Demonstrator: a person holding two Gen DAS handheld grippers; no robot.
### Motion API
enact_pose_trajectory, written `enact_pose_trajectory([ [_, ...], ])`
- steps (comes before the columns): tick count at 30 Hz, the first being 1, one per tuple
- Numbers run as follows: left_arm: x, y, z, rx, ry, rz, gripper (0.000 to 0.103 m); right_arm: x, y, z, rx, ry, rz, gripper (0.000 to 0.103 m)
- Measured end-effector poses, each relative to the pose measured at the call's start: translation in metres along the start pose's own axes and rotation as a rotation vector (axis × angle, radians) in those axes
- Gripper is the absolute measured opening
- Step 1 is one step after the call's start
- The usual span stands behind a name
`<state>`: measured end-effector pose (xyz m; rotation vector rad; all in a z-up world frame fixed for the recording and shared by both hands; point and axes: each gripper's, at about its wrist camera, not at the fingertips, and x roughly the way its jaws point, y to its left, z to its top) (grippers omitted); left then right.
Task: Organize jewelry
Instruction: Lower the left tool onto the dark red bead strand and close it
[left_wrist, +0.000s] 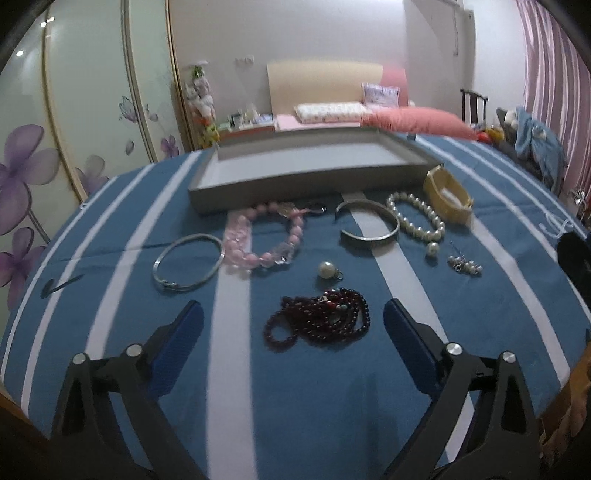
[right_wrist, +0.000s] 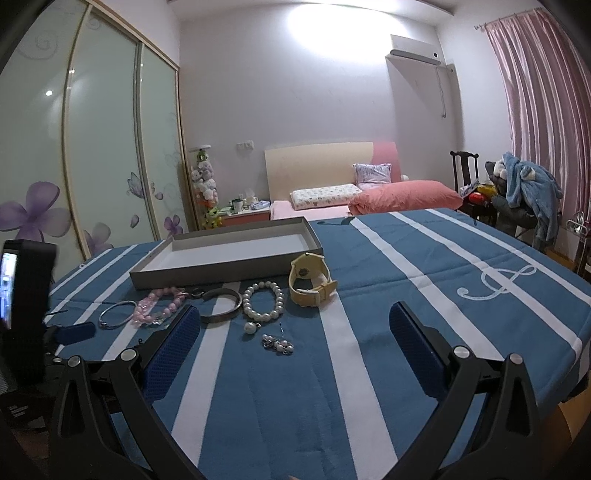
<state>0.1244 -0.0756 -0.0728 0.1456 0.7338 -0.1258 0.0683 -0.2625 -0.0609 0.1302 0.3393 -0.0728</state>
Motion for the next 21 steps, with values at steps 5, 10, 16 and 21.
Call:
enact_pose_trajectory([
  [5, 0.021, -0.003, 0.004, 0.003, 0.078, -0.005, 0.088, 0.006, -0.004, -0.001, 0.010, 0.014, -0.004, 0.101],
  [10, 0.029, 0.001, 0.005, -0.019, 0.125, -0.025, 0.082, 0.010, -0.005, -0.002, 0.021, 0.032, -0.006, 0.101],
  [16, 0.029, 0.001, 0.005, -0.021, 0.106, -0.069, 0.052, 0.014, -0.004, -0.003, 0.022, 0.046, -0.006, 0.101],
  [21, 0.030, 0.008, 0.008, -0.040, 0.096, -0.074, 0.020, 0.020, -0.003, -0.004, 0.019, 0.064, -0.005, 0.101],
])
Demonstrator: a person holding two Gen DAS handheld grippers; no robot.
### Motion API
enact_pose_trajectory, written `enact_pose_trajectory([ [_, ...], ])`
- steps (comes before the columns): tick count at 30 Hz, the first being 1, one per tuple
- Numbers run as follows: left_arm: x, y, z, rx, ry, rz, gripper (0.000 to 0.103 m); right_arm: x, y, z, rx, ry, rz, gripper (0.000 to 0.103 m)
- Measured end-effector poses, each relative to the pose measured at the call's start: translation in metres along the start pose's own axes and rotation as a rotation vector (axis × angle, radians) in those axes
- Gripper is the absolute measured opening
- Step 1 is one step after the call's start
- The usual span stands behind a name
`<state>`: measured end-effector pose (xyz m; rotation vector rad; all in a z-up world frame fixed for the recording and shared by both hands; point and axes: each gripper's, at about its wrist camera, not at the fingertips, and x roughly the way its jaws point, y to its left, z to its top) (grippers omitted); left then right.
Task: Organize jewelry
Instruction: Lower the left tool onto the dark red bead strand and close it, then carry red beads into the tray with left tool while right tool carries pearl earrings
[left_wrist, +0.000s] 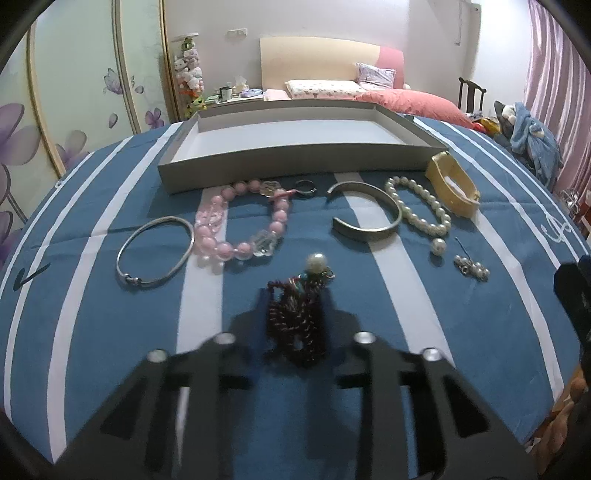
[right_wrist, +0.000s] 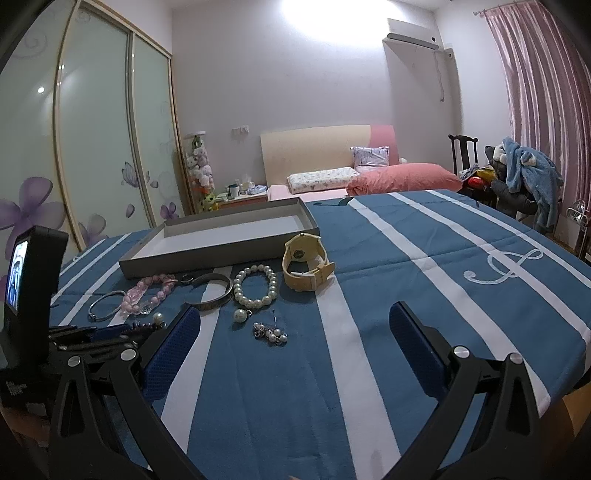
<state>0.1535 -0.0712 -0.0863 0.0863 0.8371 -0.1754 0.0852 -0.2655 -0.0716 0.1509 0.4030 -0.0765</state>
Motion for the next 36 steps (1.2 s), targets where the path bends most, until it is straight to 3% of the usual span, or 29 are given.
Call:
enact_pose_trajectory([
  [3, 0.000, 0.006, 0.002, -0.013, -0.003, -0.029, 0.013, 0.003, 0.003, 0.000, -0.011, 0.014, 0.003, 0.101],
  [14, -0.024, 0.028, 0.003, -0.053, -0.085, -0.110, 0.010, 0.025, 0.013, 0.004, -0.053, 0.111, 0.037, 0.100],
  [25, -0.051, 0.064, 0.008, -0.117, -0.175, -0.082, 0.010, 0.057, 0.024, -0.001, -0.088, 0.306, 0.048, 0.070],
  [36, -0.067, 0.074, 0.012, -0.126, -0.236, -0.128, 0.010, 0.069, 0.029, 0.000, -0.116, 0.400, 0.034, 0.053],
])
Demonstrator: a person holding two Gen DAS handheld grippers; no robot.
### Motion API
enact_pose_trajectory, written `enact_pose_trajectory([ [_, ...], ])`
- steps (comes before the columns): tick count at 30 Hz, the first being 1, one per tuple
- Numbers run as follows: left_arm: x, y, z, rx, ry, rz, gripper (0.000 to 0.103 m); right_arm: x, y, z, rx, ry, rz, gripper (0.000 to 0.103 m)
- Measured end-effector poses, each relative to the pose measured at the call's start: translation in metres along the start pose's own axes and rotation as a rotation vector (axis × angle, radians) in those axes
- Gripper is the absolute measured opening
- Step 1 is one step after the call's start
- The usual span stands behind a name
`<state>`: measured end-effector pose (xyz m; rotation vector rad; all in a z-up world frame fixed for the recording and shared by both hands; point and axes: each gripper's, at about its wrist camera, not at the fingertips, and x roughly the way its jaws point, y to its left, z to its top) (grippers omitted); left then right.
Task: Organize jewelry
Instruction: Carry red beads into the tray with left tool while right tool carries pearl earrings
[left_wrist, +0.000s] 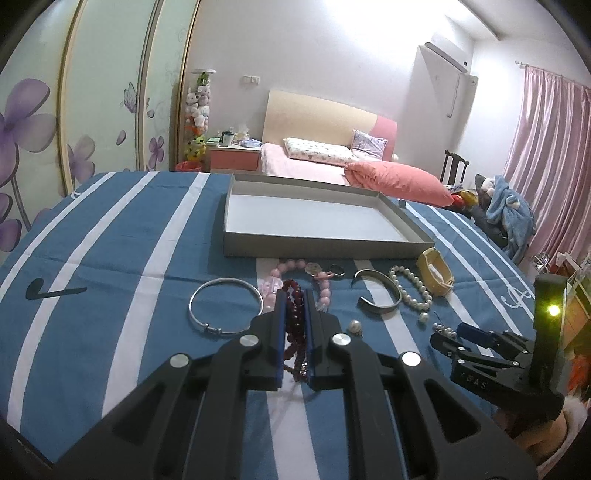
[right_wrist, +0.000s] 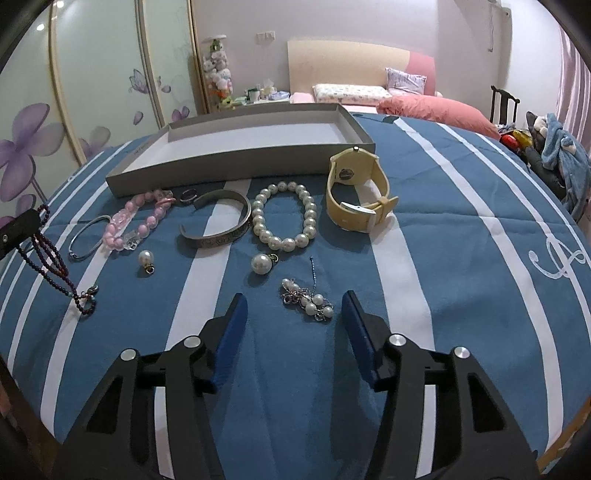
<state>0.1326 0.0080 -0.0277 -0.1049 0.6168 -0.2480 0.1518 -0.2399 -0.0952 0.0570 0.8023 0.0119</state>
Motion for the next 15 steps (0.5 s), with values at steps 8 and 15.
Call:
enact_pose_trajectory([
  [8, 0.0004, 0.0028, -0.0005, -0.009, 0.001, 0.007, 0.010, 0.0061, 0.0026, 0.0077, -0.022, 0.023, -0.038, 0.042],
  [15, -0.0004, 0.0024, -0.0007, -0.006, -0.001, 0.009, 0.010, 0.0038, 0.0043, 0.0055, -0.036, 0.019, -0.020, 0.013],
])
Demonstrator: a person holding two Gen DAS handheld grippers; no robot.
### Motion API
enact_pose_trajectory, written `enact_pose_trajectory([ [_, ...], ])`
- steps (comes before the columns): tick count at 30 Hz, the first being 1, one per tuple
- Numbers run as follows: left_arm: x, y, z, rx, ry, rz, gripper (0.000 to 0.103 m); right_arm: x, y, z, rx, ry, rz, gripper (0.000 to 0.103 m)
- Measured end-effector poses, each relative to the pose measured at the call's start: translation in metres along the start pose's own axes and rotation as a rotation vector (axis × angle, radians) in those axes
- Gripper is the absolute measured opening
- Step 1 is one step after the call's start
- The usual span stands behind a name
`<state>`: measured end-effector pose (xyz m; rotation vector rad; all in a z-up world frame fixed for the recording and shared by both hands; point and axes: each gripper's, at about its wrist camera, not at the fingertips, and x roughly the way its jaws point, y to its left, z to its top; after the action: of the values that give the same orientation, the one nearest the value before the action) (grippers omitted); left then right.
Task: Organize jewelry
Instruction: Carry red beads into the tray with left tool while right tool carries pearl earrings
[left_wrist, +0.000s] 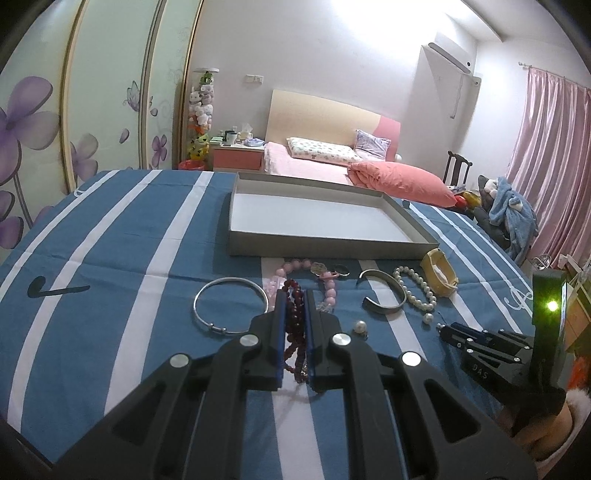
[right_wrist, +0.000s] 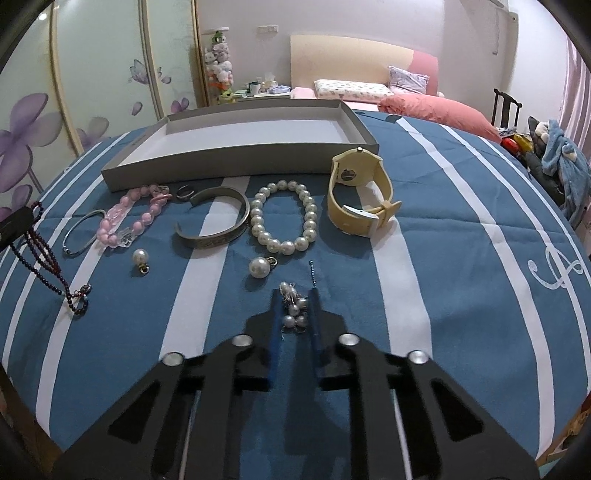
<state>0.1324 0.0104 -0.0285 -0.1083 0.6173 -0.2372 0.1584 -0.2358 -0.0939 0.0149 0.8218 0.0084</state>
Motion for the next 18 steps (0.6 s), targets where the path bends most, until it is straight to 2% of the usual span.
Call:
enact_pose_trajectory([
  [5, -0.001, -0.002, 0.001, 0.009, -0.001, -0.004, 0.010, -0.002, -0.004, 0.000, 0.017, -0.014, 0.026, 0.010],
  [8, -0.001, -0.003, 0.001, 0.009, -0.002, -0.002, 0.010, -0.006, -0.006, 0.001, 0.025, -0.035, 0.036, 0.002],
  [18, -0.006, -0.008, 0.006, 0.019, -0.016, -0.003, 0.010, -0.025, -0.016, 0.006, 0.058, -0.109, 0.070, 0.002],
])
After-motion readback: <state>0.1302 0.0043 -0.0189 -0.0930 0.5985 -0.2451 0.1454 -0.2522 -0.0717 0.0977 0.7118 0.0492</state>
